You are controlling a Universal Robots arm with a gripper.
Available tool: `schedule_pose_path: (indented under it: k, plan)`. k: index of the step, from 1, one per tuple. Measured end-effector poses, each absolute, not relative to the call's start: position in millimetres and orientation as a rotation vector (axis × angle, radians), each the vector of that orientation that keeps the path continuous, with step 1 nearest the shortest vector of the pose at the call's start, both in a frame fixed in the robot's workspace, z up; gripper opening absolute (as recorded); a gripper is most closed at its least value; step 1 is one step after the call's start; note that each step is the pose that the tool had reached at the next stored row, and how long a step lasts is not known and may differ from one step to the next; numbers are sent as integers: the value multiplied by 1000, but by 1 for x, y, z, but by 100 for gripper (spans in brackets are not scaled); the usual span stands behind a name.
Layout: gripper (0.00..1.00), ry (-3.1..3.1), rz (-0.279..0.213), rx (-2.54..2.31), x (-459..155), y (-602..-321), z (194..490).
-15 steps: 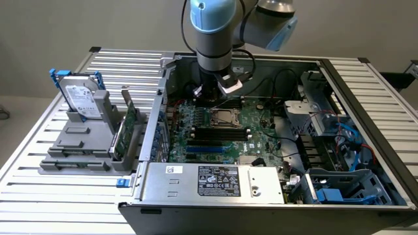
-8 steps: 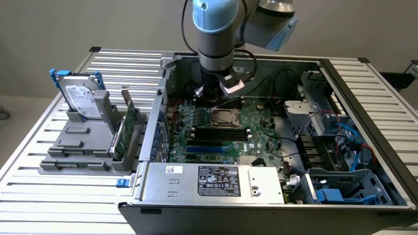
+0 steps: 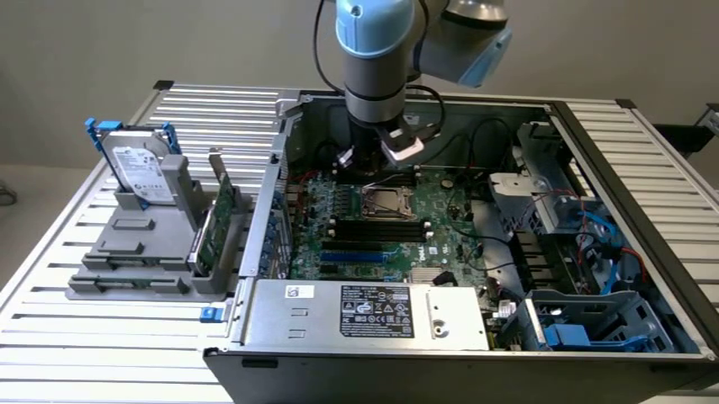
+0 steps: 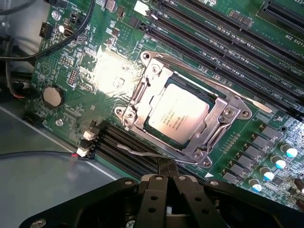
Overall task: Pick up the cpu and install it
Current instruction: 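Install the first cpu locking lever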
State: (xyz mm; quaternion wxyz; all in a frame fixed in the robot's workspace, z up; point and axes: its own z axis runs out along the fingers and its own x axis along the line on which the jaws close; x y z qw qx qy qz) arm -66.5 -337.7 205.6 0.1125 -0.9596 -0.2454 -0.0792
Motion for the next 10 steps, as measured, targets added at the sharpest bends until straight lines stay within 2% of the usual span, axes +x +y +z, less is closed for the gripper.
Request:
schedule_pose_path:
  k: [10]
  plan:
    - [11, -731, -229, -2820, -62, -338, 204]
